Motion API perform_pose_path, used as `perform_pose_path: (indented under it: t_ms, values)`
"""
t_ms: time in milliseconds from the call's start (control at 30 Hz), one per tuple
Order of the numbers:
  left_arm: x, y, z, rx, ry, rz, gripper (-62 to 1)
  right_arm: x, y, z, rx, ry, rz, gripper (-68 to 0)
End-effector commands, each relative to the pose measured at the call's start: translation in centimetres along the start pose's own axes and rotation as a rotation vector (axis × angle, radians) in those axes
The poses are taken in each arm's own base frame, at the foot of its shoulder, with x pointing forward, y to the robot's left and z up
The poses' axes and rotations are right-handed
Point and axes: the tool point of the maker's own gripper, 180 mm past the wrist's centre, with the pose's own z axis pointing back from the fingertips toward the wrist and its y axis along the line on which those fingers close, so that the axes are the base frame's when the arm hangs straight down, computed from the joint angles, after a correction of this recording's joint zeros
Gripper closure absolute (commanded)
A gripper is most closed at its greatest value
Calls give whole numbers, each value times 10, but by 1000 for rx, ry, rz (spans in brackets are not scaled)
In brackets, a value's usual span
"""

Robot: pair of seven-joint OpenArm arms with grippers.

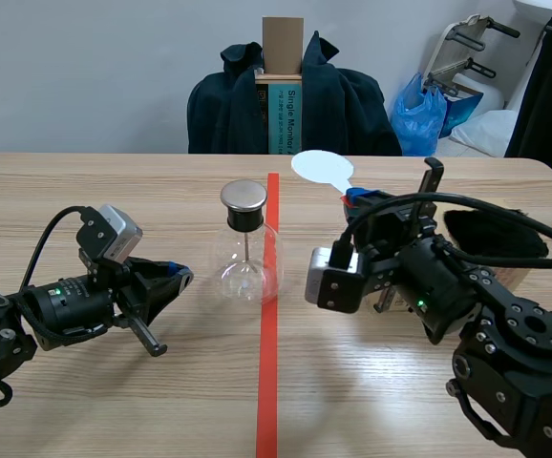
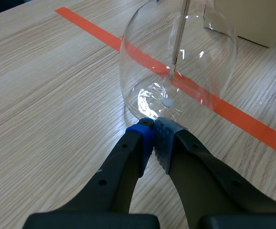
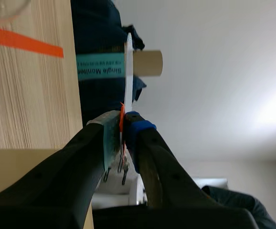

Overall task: Do the electroscope experiment.
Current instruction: 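Move the plate toward and away from the electroscope, then hold the plate still at the electroscope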

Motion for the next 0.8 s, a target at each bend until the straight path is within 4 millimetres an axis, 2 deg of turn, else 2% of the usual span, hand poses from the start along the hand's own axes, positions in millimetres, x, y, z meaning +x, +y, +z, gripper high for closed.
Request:
perform_pose_path:
  t_ms: [0,367,767]
  values:
    - [19,3,-5,6,-62,-7,-30,1,-9,-3,-29,-24,12,-7]
    - [19,3,-5,6,-62,-7,-30,40,-9,2,-27,-243,16,-7]
    - [19,3,-5,6,-62,-7,-30,47,-8,4,-25,-282,15,-7]
